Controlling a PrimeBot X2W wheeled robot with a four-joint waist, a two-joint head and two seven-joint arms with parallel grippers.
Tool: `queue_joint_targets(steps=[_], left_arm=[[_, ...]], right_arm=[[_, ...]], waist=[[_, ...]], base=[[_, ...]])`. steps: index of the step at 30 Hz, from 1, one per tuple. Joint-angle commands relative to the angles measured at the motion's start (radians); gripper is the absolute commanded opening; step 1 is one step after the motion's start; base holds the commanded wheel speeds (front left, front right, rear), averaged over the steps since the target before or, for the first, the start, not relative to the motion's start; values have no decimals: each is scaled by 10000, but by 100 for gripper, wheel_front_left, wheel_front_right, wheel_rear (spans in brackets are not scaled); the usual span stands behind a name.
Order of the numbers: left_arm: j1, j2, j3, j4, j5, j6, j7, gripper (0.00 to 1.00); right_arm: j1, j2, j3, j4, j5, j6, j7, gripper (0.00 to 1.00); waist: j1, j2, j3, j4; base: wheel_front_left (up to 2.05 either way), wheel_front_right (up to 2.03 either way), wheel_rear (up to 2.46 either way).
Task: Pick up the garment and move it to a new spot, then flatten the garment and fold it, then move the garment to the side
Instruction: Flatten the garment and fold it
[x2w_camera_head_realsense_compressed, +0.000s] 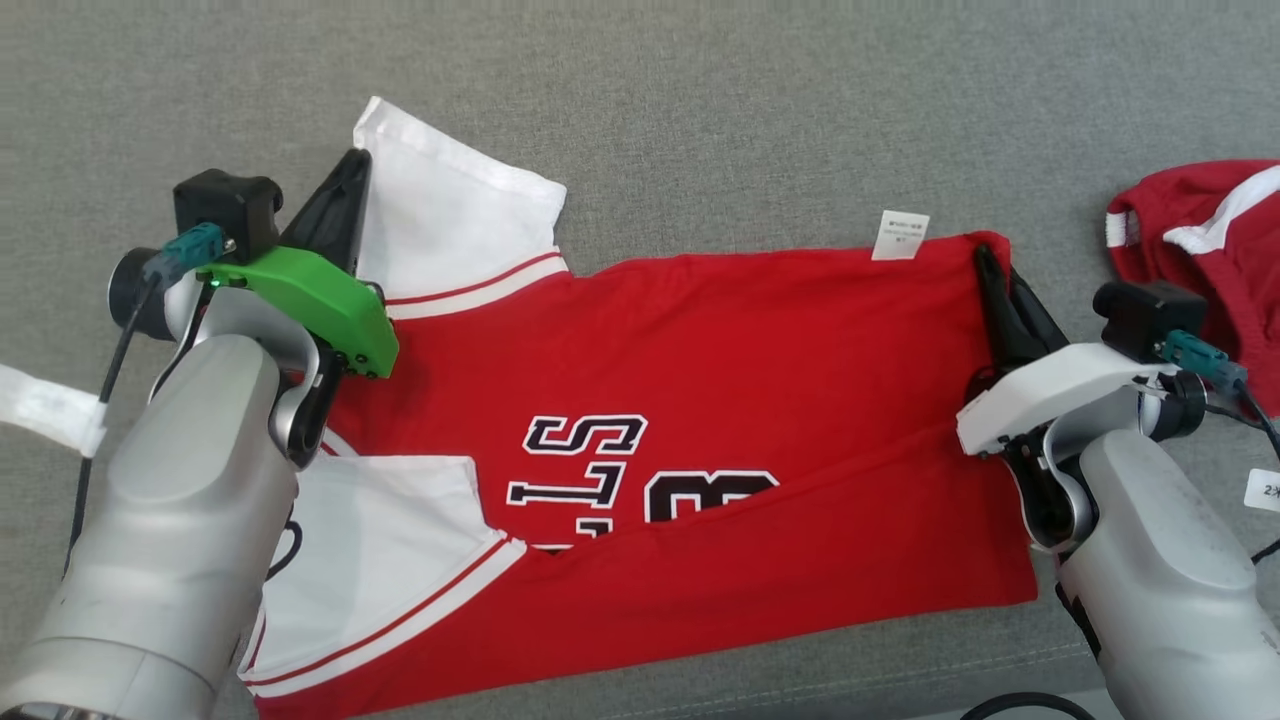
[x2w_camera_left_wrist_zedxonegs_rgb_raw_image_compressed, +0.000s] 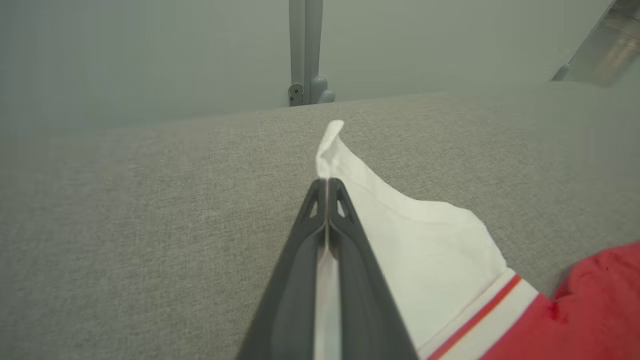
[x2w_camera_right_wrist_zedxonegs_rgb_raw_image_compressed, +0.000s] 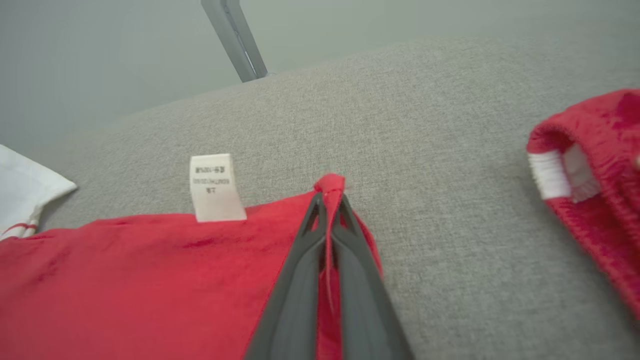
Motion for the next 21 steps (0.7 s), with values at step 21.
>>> queue_joint_targets(steps=[21], left_arm=[[5991, -218, 2217, -5390, 863, 26, -52, 0]], right_arm=[[2545, -186, -911, -285, 62, -16, -23, 0]], waist=[[-1, -1, -2681, 999]], base=[[0, 0, 0]])
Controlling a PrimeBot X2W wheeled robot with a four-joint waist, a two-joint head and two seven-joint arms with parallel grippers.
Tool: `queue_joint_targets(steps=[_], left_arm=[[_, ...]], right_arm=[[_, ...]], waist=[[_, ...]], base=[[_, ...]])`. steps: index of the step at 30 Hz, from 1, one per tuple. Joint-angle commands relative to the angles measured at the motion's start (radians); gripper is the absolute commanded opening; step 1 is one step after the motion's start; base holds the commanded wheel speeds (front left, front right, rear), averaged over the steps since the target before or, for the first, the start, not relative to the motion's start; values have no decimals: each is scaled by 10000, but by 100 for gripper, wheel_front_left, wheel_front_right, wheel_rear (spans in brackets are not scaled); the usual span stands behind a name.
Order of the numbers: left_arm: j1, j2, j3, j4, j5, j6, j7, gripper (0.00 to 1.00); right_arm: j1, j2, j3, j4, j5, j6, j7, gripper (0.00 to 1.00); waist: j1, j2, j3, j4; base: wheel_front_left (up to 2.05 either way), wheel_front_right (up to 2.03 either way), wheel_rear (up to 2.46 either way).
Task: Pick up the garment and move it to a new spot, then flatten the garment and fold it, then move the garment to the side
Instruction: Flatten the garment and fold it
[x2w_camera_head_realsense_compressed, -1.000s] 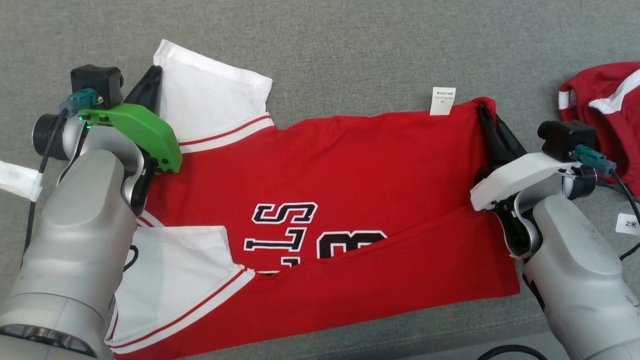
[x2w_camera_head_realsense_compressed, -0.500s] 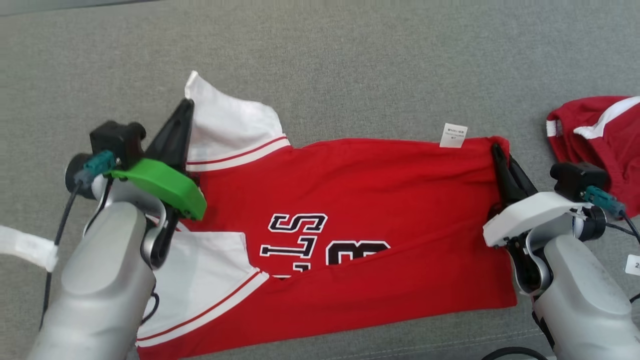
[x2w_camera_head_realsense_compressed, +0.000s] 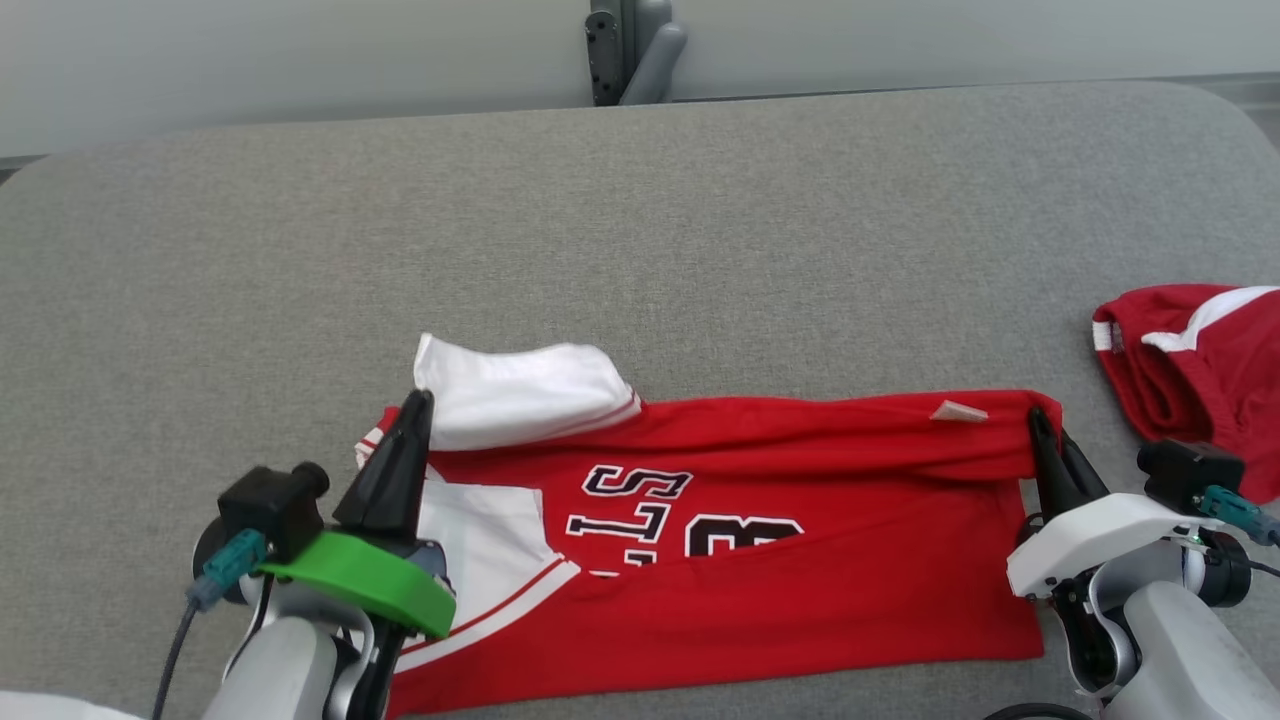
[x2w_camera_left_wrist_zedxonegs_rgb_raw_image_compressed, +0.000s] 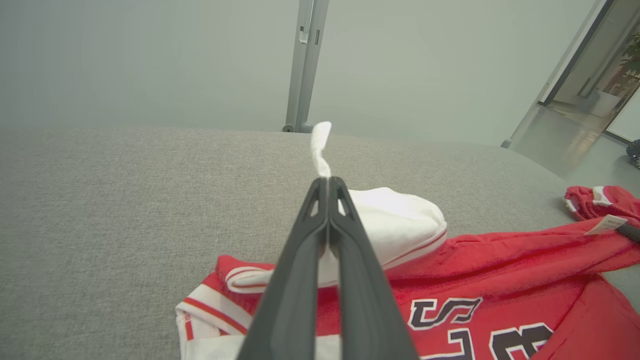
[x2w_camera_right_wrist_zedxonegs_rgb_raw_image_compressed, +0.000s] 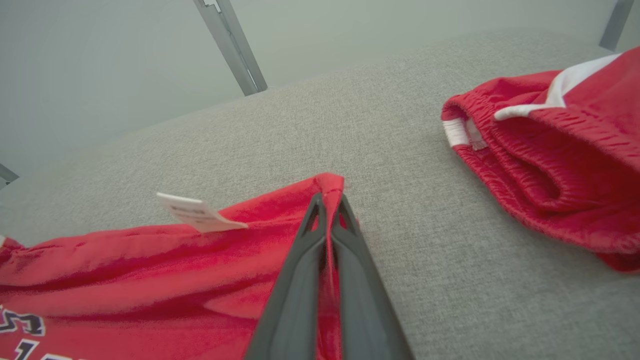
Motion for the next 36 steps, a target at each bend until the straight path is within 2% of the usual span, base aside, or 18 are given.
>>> queue_joint_targets(steps=[1, 9, 16, 17, 20, 21, 22, 23, 27, 28, 29, 30, 31, 36], left_arm=[[354, 11, -29, -117, -36, 26, -26, 0], [1550, 169, -221, -514, -287, 26, -27, 0], [1975, 276, -834, -115, -821, 26, -27, 2], [2001, 316, -866, 3, -794, 26, -27, 25], [2073, 288, -835, 345, -901, 26, -27, 76], [2068, 272, -794, 400, -901, 26, -29, 83], [2125, 271, -703, 537, -933, 26, -27, 95], [2204, 263, -683, 640, -947, 26, -27, 100], [2429, 335, -592, 909, -851, 26, -27, 100], [2528, 342, -492, 961, -802, 26, -27, 100], [2651, 341, -424, 1045, -744, 26, -27, 100], [2759, 334, -352, 1102, -667, 26, -27, 100], [2808, 319, -197, 1099, -542, 26, -27, 100], [3145, -150, 887, 677, 359, 26, -27, 100]], right_arm=[[155, -58, -66, 5, -18, -16, -23, 0], [512, 110, -309, 69, -127, -16, -23, 0], [472, 225, -295, 153, -140, -16, -23, 0], [453, 224, -276, 165, -128, -16, -23, 0], [410, 231, -202, 196, -104, -16, -23, 0], [408, 227, -183, 194, -97, -16, -23, 0], [423, 222, -176, 191, -86, -16, -23, 0], [456, 229, -164, 188, -73, -16, -23, 0], [627, 242, -140, 233, -38, -16, -23, 0], [680, 247, -152, 256, -26, -16, -23, 3], [737, 261, -161, 290, -12, -16, -23, 38], [773, 280, -164, 314, 6, -16, -23, 93], [799, 293, -202, 306, 28, -16, -23, 100], [1286, 457, -625, -34, -260, -16, -23, 100]], waist=[[0, 0, -354, 378], [0, 0, -528, 585], [0, 0, -468, 597], [0, 0, -445, 592], [0, 0, -397, 561], [0, 0, -391, 552], [0, 0, -392, 546], [0, 0, -398, 532], [0, 0, -480, 474], [0, 0, -534, 466], [0, 0, -599, 456], [0, 0, -663, 440], [0, 0, -729, 434], [0, 0, -1000, 452]], base=[[0, 0, 0], [0, 0, 0], [0, 0, 0], [0, 0, 0], [0, 0, 0], [0, 0, 0], [0, 0, 0], [0, 0, 0], [0, 0, 0], [0, 0, 0], [0, 0, 0], [0, 0, 0], [0, 0, 0], [0, 0, 0]])
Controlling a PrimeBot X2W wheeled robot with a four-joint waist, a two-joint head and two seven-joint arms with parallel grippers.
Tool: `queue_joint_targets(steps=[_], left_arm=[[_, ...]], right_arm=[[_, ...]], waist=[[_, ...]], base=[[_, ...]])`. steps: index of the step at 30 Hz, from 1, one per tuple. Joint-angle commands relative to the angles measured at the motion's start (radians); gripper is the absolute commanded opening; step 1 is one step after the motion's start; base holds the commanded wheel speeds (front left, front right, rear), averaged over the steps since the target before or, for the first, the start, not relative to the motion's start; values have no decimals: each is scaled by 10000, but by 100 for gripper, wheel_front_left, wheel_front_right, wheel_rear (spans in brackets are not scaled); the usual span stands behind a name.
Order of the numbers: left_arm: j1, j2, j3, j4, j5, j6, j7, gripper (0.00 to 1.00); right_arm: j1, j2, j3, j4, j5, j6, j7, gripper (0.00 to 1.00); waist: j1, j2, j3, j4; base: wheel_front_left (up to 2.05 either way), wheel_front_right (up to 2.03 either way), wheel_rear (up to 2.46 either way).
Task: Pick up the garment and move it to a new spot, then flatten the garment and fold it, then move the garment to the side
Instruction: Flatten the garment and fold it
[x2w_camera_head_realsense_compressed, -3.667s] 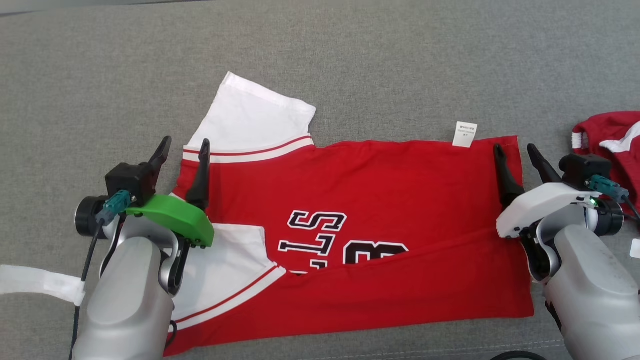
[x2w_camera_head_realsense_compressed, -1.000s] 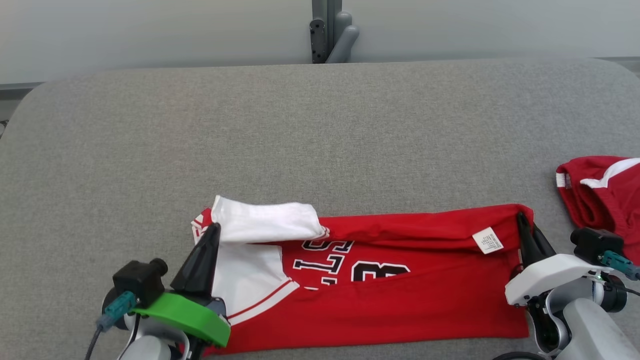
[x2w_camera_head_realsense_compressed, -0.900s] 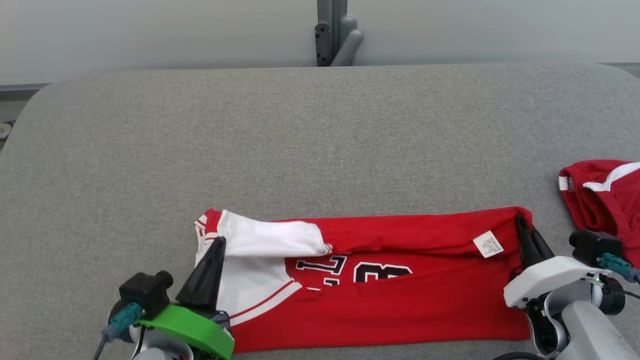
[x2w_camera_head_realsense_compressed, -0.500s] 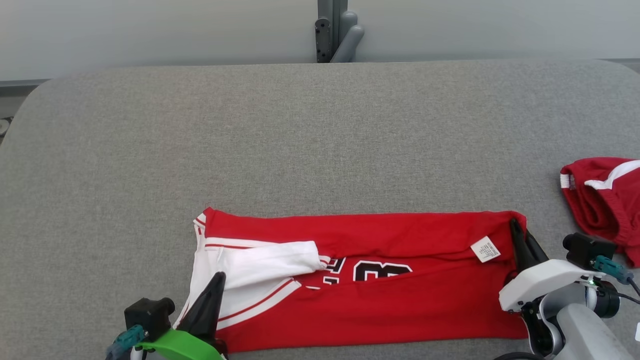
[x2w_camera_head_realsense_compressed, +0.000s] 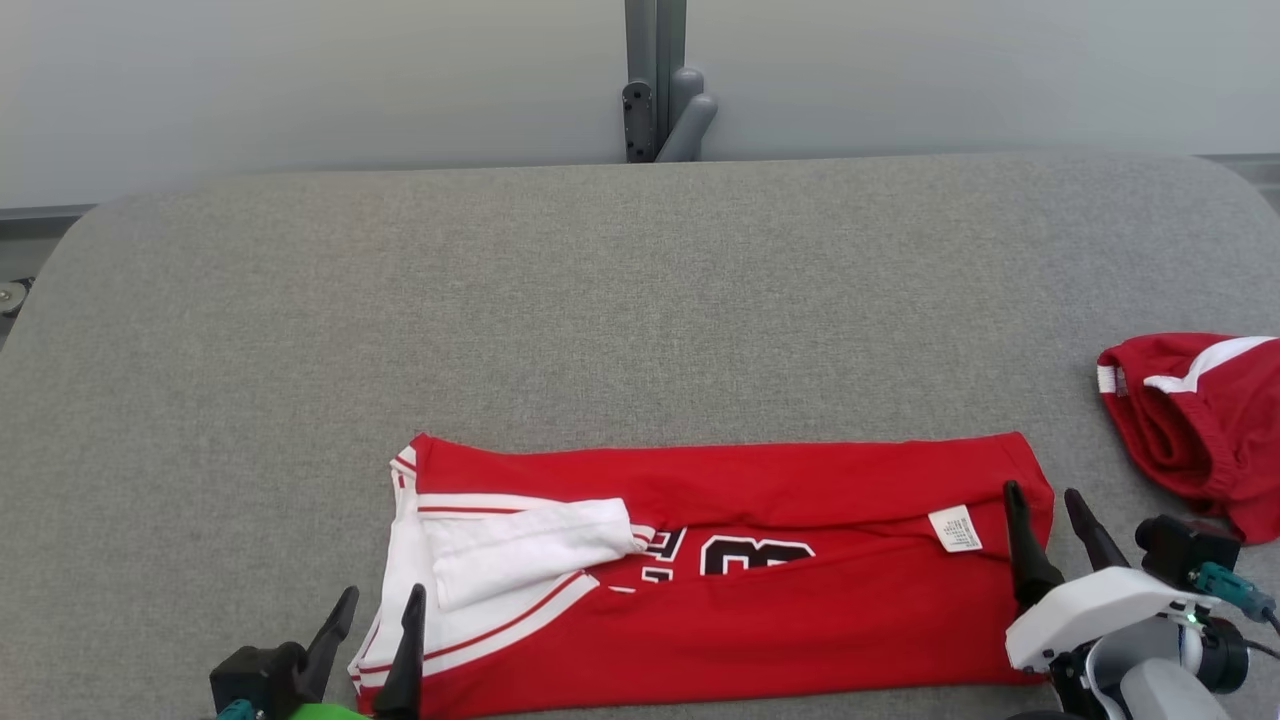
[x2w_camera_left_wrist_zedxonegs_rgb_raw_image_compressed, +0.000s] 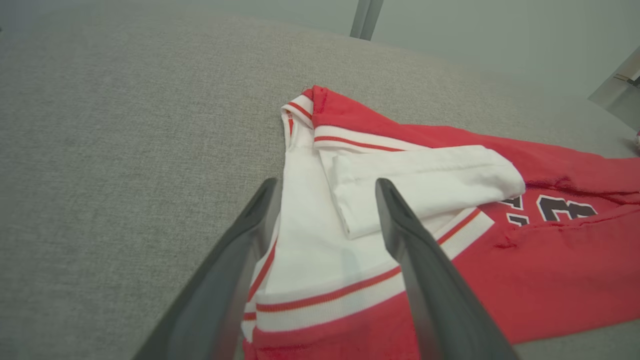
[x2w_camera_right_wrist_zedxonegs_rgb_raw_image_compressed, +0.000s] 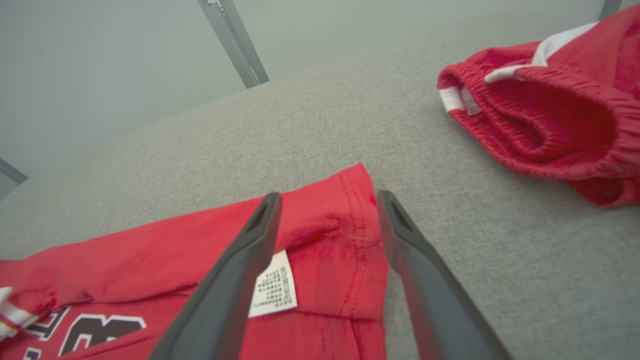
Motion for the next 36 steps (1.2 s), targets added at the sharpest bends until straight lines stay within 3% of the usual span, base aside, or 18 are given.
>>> queue_joint_targets(steps=[1, 6, 11, 23, 36], left_arm=[[203, -472, 435, -322, 673, 26, -27, 100], [-142, -894, 422, -501, 1158, 26, -27, 100], [-590, -961, -31, -276, 1159, 26, -28, 100], [-2324, -477, -2121, 877, 508, 26, -28, 100], [-3974, 304, -4562, 1987, -1100, 26, -28, 100]], right_arm=[[480, 187, -181, -267, -303, -16, -23, 100], [856, 433, -540, -493, -700, -15, -23, 100], [861, 552, -629, -559, -898, -16, -23, 100], [526, 625, -414, -409, -940, -17, -23, 100], [217, 675, -101, -295, -778, -17, -23, 100]], waist=[[0, 0, -172, -17], [0, 0, -120, -128], [0, 0, 8, -265], [0, 0, 455, -547], [0, 0, 776, -750]], base=[[0, 0, 0], [0, 0, 0], [0, 0, 0], [0, 0, 0], [0, 0, 0]])
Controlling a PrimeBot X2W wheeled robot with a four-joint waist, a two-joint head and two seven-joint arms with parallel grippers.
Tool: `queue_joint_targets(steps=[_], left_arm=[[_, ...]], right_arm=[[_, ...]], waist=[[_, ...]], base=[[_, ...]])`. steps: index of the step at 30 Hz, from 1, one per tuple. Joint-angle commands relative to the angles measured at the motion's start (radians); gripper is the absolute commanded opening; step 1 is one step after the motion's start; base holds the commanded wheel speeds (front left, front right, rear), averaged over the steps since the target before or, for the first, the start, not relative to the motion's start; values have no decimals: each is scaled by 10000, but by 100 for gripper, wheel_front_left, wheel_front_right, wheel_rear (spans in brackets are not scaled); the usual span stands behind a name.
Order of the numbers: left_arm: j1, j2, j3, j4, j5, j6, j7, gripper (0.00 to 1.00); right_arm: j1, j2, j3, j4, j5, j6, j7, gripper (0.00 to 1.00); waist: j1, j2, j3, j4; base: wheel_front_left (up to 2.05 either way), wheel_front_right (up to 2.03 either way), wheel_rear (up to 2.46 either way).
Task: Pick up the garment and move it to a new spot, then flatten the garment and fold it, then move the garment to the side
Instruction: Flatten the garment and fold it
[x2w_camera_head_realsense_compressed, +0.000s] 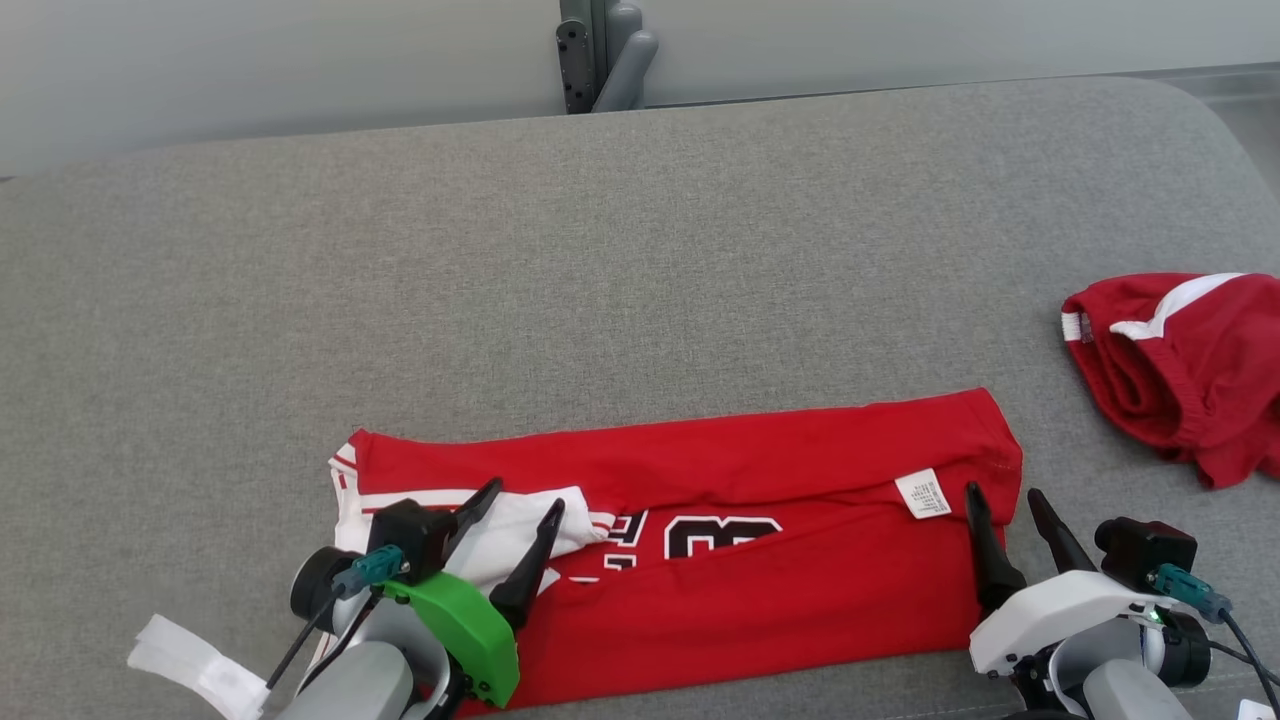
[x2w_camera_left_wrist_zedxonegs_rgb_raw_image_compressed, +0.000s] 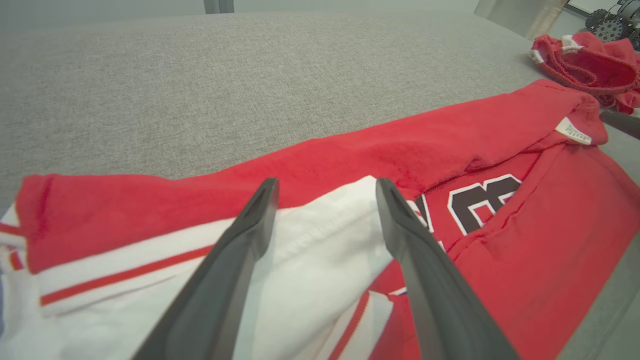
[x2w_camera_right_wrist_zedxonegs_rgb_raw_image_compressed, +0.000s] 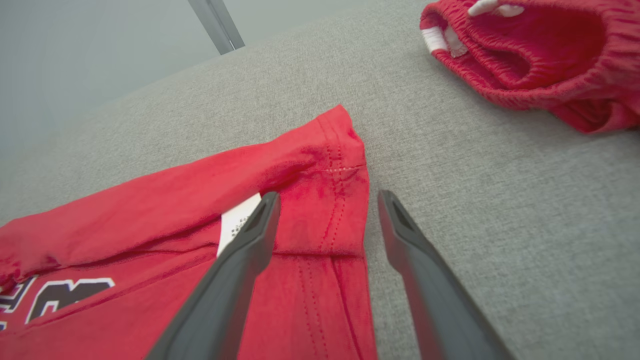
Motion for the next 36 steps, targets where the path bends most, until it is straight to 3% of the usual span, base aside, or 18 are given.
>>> queue_joint_targets(steps=[1, 13, 14, 15, 16, 17, 18, 20, 23, 29, 36], left_arm=[[-266, 158, -161, 95, -107, 26, -28, 100], [-1171, 705, -2381, 795, -2197, 26, -28, 100], [-1212, 768, -2595, 804, -2375, 26, -27, 90], [-1212, 768, -2595, 804, -2375, 26, -27, 90], [-1275, 816, -2763, 809, -2522, 26, -27, 82], [-1339, 858, -2915, 823, -2631, 26, -27, 72], [-1414, 899, -3053, 825, -2771, 26, -27, 53], [-1499, 973, -3292, 850, -2997, 26, -27, 37], [-1651, 1062, -3644, 900, -3214, 26, -27, 0], [-1913, 1147, -3605, 685, -3190, 26, -27, 0], [-1053, 963, -1913, -242, -1588, 26, -27, 3]], right_arm=[[-73, 8, 25, 21, 39, -17, -23, 100], [-48, -21, 110, 74, 144, -17, -23, 100], [-46, -18, 106, 72, 152, -17, -23, 100], [-46, -18, 106, 72, 152, -17, -23, 100], [-42, -17, 99, 71, 155, -17, -23, 100], [-37, -13, 92, 67, 162, -17, -23, 100], [-30, -7, 90, 66, 167, -17, -23, 100], [-24, 3, 98, 83, 176, -17, -23, 100], [-56, 20, 126, 100, 194, -17, -23, 100], [-134, 42, 94, 52, 228, -17, -23, 100], [124, 73, -100, 91, 245, -17, -23, 100]], waist=[[0, 0, 24, -35], [0, 0, 55, -88], [0, 0, 58, -78], [0, 0, 58, -78], [0, 0, 62, -64], [0, 0, 66, -50], [0, 0, 68, -33], [0, 0, 67, -6], [0, 0, 85, 20], [0, 0, 126, 69], [0, 0, -38, 342]], base=[[0, 0, 0], [0, 0, 0], [0, 0, 0], [0, 0, 0], [0, 0, 0], [0, 0, 0], [0, 0, 0], [0, 0, 0], [0, 0, 0], [0, 0, 0], [0, 0, 0]])
